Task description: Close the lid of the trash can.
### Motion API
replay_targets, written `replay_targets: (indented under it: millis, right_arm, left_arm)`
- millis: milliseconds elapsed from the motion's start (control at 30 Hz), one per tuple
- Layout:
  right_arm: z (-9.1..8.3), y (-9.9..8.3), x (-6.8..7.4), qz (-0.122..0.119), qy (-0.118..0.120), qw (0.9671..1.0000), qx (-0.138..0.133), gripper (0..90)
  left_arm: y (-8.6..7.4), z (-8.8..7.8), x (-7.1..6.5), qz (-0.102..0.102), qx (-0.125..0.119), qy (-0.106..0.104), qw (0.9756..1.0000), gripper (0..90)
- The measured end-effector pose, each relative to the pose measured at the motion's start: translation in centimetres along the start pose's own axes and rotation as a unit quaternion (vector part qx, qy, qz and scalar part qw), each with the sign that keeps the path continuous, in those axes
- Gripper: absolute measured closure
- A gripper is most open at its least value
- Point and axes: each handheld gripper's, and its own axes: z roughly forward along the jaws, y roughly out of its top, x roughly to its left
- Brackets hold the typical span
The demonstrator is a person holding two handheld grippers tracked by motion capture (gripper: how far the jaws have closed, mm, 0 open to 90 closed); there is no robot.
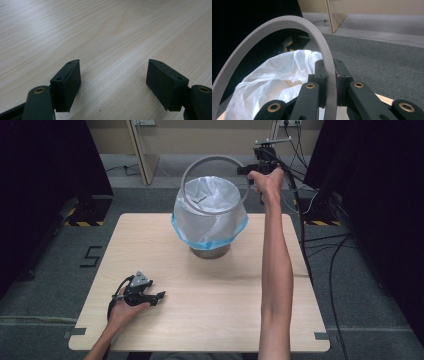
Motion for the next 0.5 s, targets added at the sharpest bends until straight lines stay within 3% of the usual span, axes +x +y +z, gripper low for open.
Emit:
replay_targets:
  millis: [267, 500]
  right_arm:
    - [2.8, -0.3, -0.1, 0.016, -0.017, 0.9994, 0.024, 83.5]
    - [4.0, -0.9, -0.2, 0.019, -0.028, 0.9986, 0.040, 83.0]
  left_arm:
    - [0.0, 0.0, 0.0, 0.000, 0.000, 0.000, 1.0000, 26.9]
    - [0.0, 0.0, 0.0, 0.000, 0.000, 0.000, 1.0000, 26.9]
